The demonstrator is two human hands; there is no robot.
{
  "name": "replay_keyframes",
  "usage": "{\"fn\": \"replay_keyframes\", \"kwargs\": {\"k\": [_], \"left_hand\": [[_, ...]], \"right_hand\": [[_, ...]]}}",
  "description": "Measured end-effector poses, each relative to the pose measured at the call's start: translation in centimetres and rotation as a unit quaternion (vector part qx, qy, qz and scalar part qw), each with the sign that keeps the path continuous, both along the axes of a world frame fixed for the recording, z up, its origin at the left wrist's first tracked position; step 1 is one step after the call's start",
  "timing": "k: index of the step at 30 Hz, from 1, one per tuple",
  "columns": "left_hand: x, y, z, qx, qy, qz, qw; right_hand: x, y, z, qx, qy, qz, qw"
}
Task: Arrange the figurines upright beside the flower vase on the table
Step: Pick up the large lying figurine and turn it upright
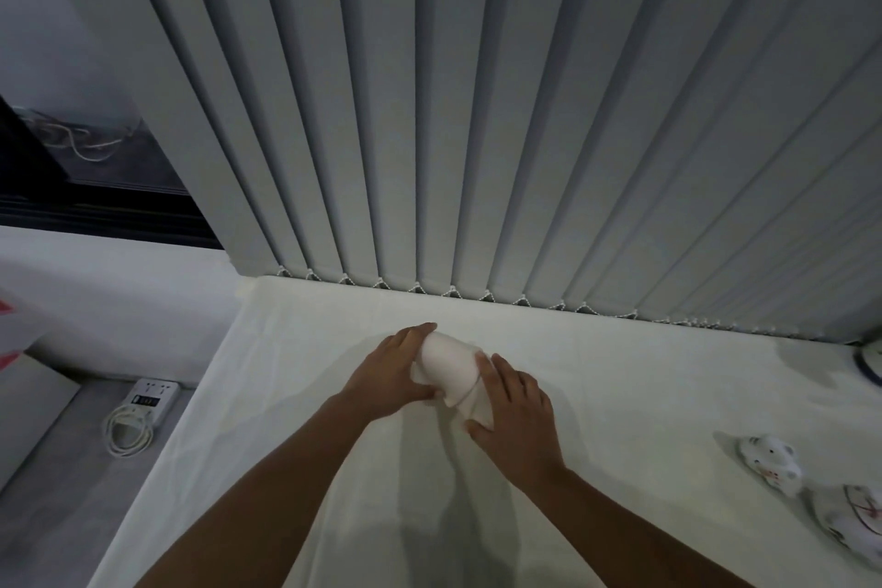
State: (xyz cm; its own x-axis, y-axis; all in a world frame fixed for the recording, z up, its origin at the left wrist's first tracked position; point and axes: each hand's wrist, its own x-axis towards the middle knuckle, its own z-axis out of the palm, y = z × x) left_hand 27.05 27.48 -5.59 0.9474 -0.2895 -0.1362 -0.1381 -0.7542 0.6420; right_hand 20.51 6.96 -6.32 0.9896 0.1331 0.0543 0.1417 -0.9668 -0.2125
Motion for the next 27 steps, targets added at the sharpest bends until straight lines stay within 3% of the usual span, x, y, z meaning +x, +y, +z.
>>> {"fn": "replay_keyframes", "kwargs": {"k": [7,12,18,27], "left_hand": [[-0.4,-1.9,2.2,-0.022,0.016,0.0,1.0],[-1.0,-3.1,2.9,-0.001,0.017,0.005,1.0],[-1.2,-5.4,4.8,0.003,0.01,0.009,1.0],[-1.3,-6.5,5.8,-0.072,0.009,-0.024,0.997]], "right_hand": [[-0.8,-1.3,-0.8,0.046,-0.005,0.007,0.999],[-1.1,-1.0,-0.4,0.027,-0.025,-0.052,0.998],[-0.5,-0.2,-0.2,0.087,-0.042,-0.087,0.991],[-1.4,-2.4,0.5,0.183,-0.067,-0.094,0.976]]}}
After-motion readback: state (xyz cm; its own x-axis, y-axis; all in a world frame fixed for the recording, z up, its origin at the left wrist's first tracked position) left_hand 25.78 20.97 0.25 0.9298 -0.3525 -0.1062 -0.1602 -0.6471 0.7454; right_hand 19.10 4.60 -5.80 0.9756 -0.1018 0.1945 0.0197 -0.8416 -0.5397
